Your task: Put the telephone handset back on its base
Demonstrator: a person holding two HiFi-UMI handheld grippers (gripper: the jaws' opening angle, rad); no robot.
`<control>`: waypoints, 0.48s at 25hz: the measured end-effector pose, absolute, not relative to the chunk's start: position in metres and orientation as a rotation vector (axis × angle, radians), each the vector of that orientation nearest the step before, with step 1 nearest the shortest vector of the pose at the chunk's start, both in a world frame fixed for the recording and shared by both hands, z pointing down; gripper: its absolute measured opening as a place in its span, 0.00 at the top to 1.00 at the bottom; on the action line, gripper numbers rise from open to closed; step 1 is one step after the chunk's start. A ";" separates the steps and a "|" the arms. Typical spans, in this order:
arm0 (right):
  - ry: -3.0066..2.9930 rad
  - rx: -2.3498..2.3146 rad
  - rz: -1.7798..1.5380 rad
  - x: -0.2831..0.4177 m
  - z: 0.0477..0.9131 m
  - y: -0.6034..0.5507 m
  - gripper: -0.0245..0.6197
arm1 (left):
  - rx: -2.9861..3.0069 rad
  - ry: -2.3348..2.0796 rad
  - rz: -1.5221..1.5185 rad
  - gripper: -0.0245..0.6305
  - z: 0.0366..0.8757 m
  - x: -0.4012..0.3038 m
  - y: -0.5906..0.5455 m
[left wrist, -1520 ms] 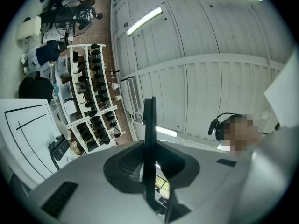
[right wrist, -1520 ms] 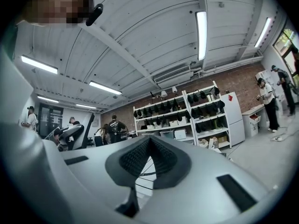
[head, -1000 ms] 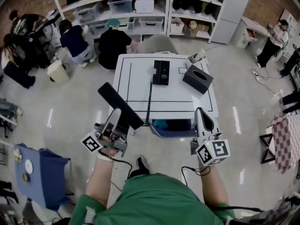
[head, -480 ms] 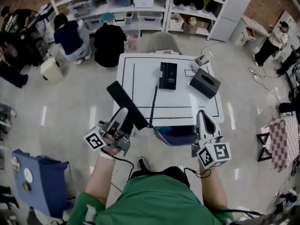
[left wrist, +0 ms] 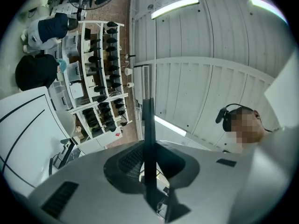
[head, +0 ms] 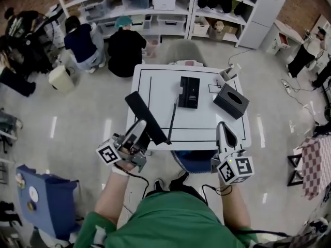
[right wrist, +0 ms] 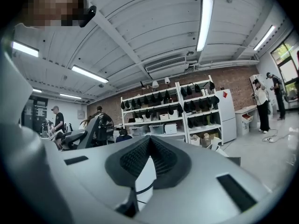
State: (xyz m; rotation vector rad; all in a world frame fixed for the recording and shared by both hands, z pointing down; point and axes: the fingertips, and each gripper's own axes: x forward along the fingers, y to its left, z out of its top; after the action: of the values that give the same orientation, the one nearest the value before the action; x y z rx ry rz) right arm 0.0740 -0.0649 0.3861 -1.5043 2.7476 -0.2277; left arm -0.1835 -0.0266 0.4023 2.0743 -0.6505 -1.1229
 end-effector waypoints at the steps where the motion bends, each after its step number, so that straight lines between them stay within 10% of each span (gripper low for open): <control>1: 2.748 -1.488 -0.238 0.076 0.385 -0.073 0.93 | 2.076 -0.660 -1.106 0.83 0.402 -0.179 -0.032; 12: 2.716 -1.387 -0.351 0.115 0.390 -0.168 0.93 | 2.111 -0.722 -0.940 0.83 0.416 -0.122 -0.111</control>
State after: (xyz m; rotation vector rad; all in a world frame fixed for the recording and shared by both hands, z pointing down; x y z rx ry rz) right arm 0.1149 -0.1678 0.3901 -1.3872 2.7163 -0.3514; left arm -0.1216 -0.1107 0.4157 2.1108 -0.7221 -0.9401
